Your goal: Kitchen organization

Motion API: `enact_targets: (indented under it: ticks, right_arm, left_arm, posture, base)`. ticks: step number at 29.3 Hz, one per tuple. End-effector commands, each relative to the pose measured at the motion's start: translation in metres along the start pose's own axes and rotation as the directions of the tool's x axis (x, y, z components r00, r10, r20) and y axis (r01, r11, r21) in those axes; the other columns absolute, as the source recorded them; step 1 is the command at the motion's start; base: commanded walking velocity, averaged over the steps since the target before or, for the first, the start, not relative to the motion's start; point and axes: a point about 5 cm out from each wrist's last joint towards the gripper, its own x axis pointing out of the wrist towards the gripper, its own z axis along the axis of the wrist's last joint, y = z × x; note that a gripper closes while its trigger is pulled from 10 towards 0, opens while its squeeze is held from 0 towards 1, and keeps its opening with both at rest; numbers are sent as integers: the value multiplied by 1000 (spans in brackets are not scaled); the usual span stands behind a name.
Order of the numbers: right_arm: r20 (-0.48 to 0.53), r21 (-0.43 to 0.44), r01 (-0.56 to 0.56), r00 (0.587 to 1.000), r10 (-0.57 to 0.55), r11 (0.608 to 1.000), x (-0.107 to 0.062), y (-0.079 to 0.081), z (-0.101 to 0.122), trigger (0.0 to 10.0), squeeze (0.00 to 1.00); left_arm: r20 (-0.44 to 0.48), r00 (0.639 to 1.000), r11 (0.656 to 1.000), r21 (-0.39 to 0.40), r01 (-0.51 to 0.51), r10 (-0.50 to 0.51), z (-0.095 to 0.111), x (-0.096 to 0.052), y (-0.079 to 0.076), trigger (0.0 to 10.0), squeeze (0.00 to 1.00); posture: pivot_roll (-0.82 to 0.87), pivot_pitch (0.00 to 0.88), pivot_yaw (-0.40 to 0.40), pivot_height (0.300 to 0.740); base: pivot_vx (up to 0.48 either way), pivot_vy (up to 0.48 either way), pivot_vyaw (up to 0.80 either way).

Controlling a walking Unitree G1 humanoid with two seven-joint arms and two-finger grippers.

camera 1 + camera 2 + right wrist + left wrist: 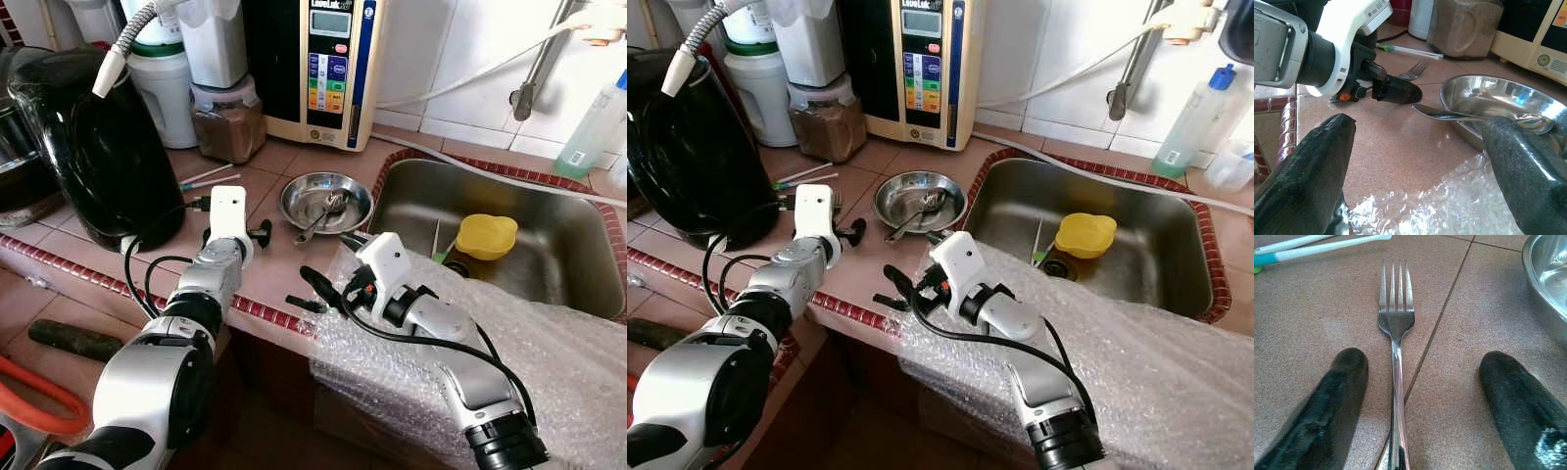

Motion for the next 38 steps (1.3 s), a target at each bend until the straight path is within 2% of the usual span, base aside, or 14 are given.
enact_targets:
  ticks: [1,4,16,31,38]
  right_arm:
    - [3,-5,7,1000,-7,1000,-1,0,0,10000,0]
    - [4,-3,8,1000,-8,1000,-1,1,0,10000,0]
    - [3,1,5,1000,-5,1000,-1,1,-1,10000,0]
    - [0,-2,3,1000,-3,1000,-1,0,-1,10000,0]
    - [-2,-3,1,1000,-1,1000,-1,0,-2,10000,0]
  left_arm:
    - [-50,999,1000,11,14,-13,-13,-1,1,0,0]
    - [-67,998,1000,2,18,-18,-16,-1,1,0,0]
    - [-119,993,996,89,4,6,-33,-3,8,0,0]
    - [-133,991,998,66,-23,31,-44,-5,11,0,0]
    - [-147,985,995,52,-87,94,-66,-10,19,0,0]
  posture:
    - [-41,0,54,740]
    - [-40,0,55,740]
    - [-31,0,52,740]
    - [-34,0,49,740]
    - [-30,0,42,740]
  base:
    - [0,0,0]
    - [0,0,0]
    - [0,0,0]
    - [0,0,0]
    - [0,0,0]
